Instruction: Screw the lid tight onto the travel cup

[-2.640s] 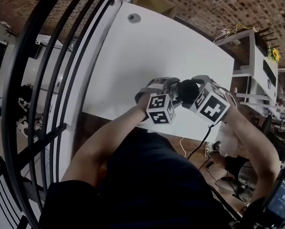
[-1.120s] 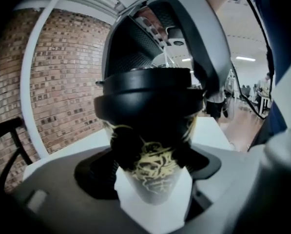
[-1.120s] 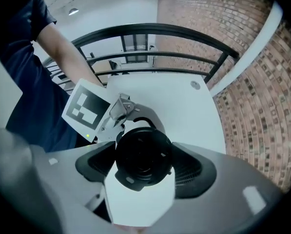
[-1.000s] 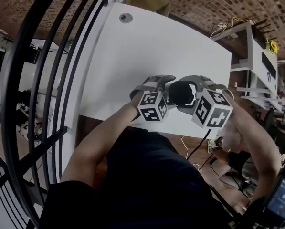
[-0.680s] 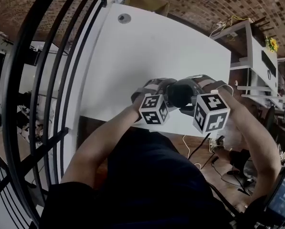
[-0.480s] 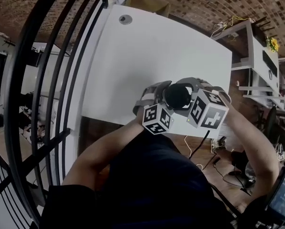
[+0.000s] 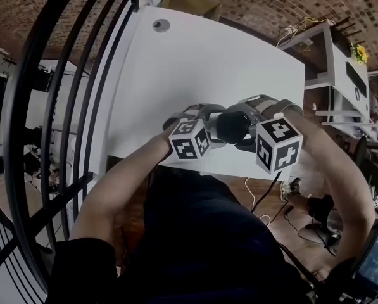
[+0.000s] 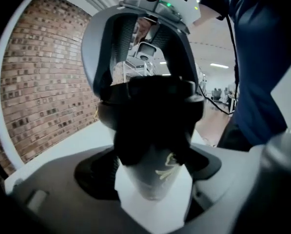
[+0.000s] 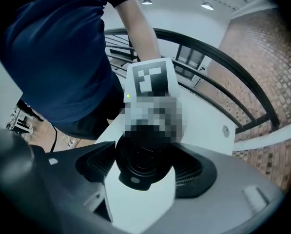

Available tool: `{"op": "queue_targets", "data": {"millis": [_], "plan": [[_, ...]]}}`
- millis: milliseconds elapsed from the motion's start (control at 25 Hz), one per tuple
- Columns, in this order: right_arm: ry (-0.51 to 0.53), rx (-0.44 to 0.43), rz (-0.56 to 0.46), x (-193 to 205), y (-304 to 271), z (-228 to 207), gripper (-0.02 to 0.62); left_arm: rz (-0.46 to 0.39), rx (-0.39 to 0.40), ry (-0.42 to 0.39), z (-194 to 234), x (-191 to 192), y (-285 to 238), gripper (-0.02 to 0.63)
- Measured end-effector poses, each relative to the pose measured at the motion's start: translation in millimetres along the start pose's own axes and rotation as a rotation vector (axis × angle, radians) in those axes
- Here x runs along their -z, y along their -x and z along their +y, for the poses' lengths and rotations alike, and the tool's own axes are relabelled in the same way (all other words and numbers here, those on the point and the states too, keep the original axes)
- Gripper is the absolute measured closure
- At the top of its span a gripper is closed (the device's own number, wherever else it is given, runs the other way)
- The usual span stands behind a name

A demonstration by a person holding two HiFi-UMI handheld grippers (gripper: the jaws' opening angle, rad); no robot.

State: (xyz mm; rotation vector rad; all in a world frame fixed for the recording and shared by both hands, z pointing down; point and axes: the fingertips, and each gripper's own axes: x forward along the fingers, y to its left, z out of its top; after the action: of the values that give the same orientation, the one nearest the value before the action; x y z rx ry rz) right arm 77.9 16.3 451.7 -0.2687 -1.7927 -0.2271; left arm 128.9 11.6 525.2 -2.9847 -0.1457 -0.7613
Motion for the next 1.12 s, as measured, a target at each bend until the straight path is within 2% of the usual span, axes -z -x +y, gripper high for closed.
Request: {"op": "queue_targets", "data": {"millis": [40,160,240,320,400,440,480,560,640,760,800,840,920,960,1000,1040,1120], "plan": [[0.013,0.001,0.008,-0.8,0.1,1.6,0.227,-0.011,-0.025,0.018,-1.4,-1.6,-0.1,0.204],[0.029,0.016,0.015,-2.1,-0.3,5.6,0.227,-0.026,-0.128,0.059,-1.3,-2.5,-1.5,0.204],[-0.014,0.032,0.019,-1.1,-0.9,4.5,0.227,-0.019,-0.231,0.079,2.3,-1.6,-1.7,0.202],[-0.153,0.053,0.009,0.7,-1.4,-2.8,0.225,0.025,-0.42,0.135,8.2,5.9,1.8,0.202],[-0.314,0.076,-0.012,0.7,-0.7,-11.8,0.225,0.079,-0.614,0.224,11.6,15.7,6.9,0.219],[-0.367,0.088,-0.011,0.2,-0.3,-14.5,0.225,0.082,-0.667,0.26,12.5,17.3,8.2,0.219],[-0.4,0.099,0.001,0.2,-0.2,-16.0,0.225,0.072,-0.681,0.284,13.3,16.8,8.3,0.219],[-0.436,0.11,0.034,1.1,-0.8,-17.3,0.225,0.035,-0.609,0.281,12.5,13.7,6.5,0.215],[-0.417,0.101,0.04,1.1,-2.0,-16.2,0.225,0.016,-0.454,0.198,7.7,13.2,5.9,0.181],[-0.27,0.067,0.018,2.6,-1.6,-11.1,0.225,0.038,-0.229,0.003,10.4,11.1,16.1,0.144],[-0.204,0.056,0.017,3.7,-1.0,-8.9,0.225,0.044,-0.156,-0.032,11.4,7.1,19.6,0.143],[-0.148,0.049,0.015,5.0,-0.3,-7.1,0.225,0.042,-0.083,-0.034,11.0,1.4,21.3,0.143],[-0.098,0.046,0.003,6.7,1.0,-5.4,0.225,0.027,0.036,0.032,4.8,-9.0,18.5,0.144],[-0.097,0.049,-0.008,6.6,1.1,-4.9,0.225,0.02,0.055,0.066,1.5,-11.5,15.2,0.149],[-0.108,0.054,-0.016,6.1,1.0,-4.8,0.225,0.014,0.033,0.084,0.7,-12.4,12.0,0.165],[-0.129,0.061,-0.021,5.3,0.8,-5.4,0.225,0.008,-0.021,0.09,2.1,-12.1,9.7,0.202],[-0.181,0.081,-0.013,2.9,0.3,-6.7,0.225,-0.002,-0.153,0.096,6.3,-10.7,7.1,0.203]]}}
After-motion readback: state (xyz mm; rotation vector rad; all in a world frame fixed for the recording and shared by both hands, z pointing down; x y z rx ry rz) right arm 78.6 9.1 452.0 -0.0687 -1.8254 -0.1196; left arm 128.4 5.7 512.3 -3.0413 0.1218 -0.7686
